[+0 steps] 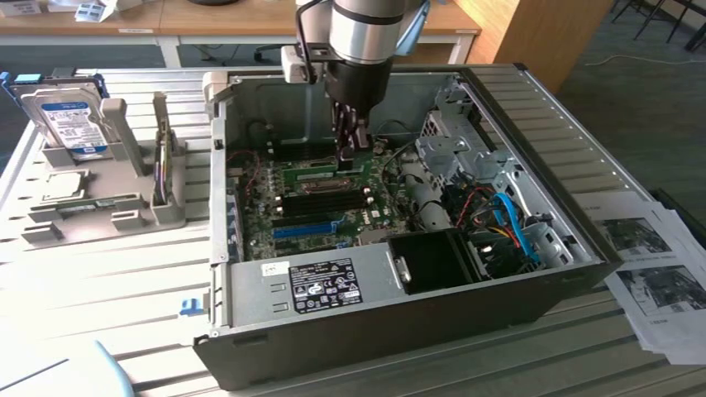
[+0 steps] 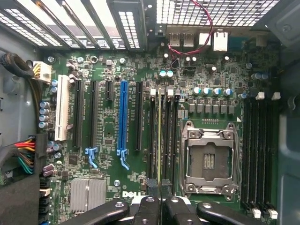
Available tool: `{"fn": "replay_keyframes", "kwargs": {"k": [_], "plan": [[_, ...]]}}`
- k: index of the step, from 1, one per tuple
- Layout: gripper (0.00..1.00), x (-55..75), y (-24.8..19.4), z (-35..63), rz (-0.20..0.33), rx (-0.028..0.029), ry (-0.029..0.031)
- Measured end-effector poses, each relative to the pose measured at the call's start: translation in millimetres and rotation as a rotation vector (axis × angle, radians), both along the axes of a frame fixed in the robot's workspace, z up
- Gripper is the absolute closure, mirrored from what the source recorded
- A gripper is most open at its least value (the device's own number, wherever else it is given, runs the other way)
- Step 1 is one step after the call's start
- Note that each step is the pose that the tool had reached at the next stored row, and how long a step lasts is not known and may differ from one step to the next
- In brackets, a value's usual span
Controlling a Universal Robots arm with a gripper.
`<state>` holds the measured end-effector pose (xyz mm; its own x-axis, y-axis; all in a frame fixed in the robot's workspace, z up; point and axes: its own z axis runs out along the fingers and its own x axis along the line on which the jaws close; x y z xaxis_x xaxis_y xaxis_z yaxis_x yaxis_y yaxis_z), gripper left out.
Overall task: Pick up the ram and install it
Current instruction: 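Insert the ram into the slot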
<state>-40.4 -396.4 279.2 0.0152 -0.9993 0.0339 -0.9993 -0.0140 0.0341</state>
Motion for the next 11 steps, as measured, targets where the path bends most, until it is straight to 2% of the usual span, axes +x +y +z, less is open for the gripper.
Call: {"fn": "replay_keyframes", "kwargs": {"k": [11], "plan": [[0.89,0.0,0.0,-7.0,0.0,-0.0001,0.0]]}}
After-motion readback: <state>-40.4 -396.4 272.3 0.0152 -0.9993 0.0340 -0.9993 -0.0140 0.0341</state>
